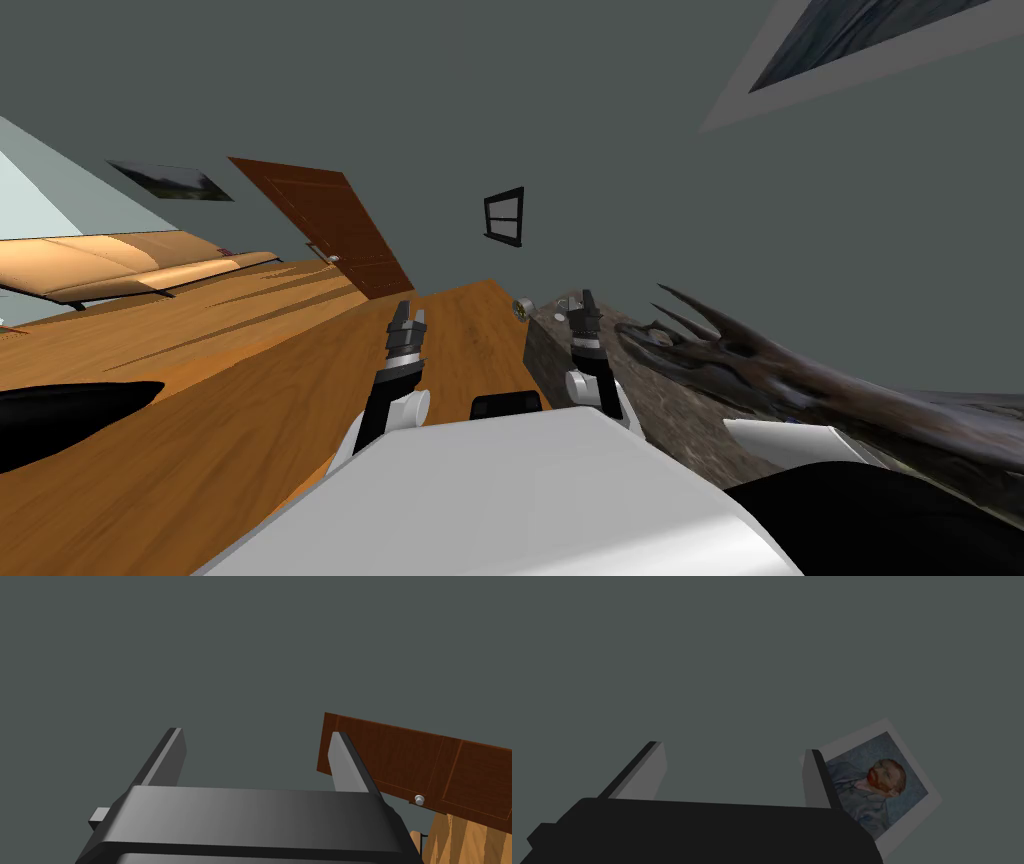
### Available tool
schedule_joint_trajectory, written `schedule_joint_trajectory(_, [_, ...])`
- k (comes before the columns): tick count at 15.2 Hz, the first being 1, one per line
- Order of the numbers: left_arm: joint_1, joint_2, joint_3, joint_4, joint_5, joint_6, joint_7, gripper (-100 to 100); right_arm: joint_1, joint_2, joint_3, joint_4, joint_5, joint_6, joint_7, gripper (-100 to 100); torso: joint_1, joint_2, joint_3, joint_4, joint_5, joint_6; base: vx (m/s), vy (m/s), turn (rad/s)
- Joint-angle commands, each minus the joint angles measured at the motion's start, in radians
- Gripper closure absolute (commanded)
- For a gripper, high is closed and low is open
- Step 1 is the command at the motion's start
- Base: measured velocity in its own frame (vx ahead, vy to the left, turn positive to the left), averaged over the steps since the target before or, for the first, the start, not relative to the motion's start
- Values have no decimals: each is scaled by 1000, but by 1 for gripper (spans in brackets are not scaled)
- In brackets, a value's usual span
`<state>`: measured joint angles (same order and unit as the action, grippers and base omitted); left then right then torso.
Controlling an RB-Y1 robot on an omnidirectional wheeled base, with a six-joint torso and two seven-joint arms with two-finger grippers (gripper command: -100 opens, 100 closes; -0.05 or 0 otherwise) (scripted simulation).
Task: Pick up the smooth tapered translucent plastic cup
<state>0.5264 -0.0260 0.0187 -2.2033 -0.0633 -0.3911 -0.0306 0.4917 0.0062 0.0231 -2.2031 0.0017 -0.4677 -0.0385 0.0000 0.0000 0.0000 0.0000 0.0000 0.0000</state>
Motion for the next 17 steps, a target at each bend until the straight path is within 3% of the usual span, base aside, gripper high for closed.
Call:
schedule_joint_trajectory(1, [0,0,0,0,0,0,0,0,3,-35,0,5,4,-1,-1,-100,0,0,0,0,0,0,2,-1,16])
schedule_joint_trajectory(7, [0,0,0,0,0,0,0,0,14,-137,0,25,21,-7,-6,-100,-1,0,0,0,0,0,6,-8,29])
schedule_joint_trajectory(17, [0,0,0,0,0,0,0,0,49,-361,0,87,74,-24,-20,-100,-1,-1,0,0,0,0,10,-12,42])
